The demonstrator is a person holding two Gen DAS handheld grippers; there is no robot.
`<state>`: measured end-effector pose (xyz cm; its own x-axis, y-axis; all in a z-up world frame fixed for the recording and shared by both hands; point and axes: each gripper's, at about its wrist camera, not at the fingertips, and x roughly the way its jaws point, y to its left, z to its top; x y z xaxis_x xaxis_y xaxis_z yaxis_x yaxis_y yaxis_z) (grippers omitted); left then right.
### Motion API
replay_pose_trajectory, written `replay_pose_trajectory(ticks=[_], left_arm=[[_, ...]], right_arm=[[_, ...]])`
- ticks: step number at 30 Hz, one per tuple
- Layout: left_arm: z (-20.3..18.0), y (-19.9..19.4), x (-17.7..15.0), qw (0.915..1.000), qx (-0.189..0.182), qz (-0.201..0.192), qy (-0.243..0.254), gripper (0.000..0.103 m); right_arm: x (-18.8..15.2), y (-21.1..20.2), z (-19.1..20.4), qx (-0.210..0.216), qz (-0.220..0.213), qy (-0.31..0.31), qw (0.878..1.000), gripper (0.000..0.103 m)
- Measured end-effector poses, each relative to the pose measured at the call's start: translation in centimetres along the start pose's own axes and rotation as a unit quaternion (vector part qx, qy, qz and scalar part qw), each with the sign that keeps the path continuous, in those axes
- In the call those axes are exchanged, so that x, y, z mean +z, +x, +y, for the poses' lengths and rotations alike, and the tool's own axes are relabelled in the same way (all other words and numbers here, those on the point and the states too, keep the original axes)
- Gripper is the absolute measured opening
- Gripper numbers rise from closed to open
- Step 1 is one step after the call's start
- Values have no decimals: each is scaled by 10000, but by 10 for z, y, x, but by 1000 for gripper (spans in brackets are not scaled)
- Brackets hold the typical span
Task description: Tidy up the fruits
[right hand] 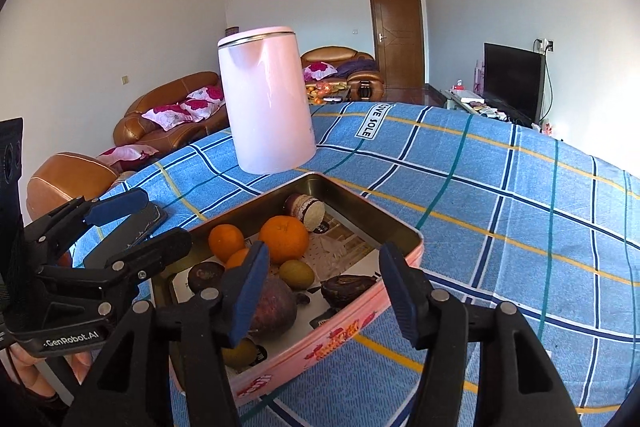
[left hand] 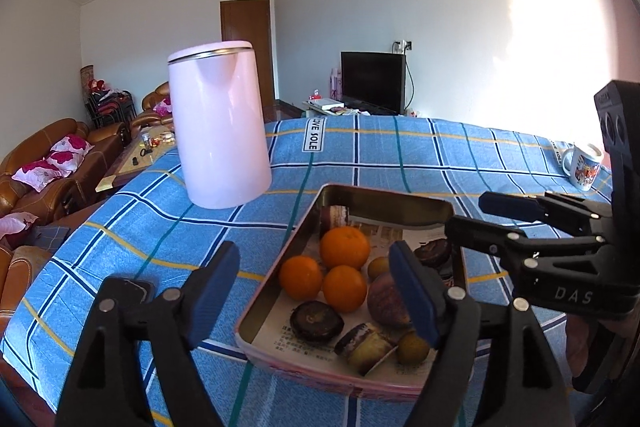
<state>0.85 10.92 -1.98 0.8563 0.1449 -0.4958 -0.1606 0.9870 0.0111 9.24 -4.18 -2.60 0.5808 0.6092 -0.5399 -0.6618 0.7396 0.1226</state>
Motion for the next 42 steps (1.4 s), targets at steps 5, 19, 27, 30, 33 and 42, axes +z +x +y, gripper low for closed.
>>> replay_pose_trajectory(ticks=[5,19,27,30,33,42], left_arm=[[-3,-5,1,10000,2,-75,-24,79],[-18,-13,4,9997,-29,-223,53,91],[-24,-15,5,9997,-47,-222,118,91],[-26,-15,5,9997,-45,-219,130,91],[-27,-15,5,9997,-52,-224,127,91],[-34,-17,4,9995,-77,-246,157,95]], right_arm=[[-3,-18,-5,-168,-152,37,9997,62],[-9,-53,-13,-352,-391,54,9986,66],[-12,-60,-20,-434,-424,101,9981,68],[-14,-61,-21,-435,-425,118,9981,68],[-14,-63,-22,-445,-438,131,9980,68],[-20,-69,-27,-467,-485,216,9975,68]])
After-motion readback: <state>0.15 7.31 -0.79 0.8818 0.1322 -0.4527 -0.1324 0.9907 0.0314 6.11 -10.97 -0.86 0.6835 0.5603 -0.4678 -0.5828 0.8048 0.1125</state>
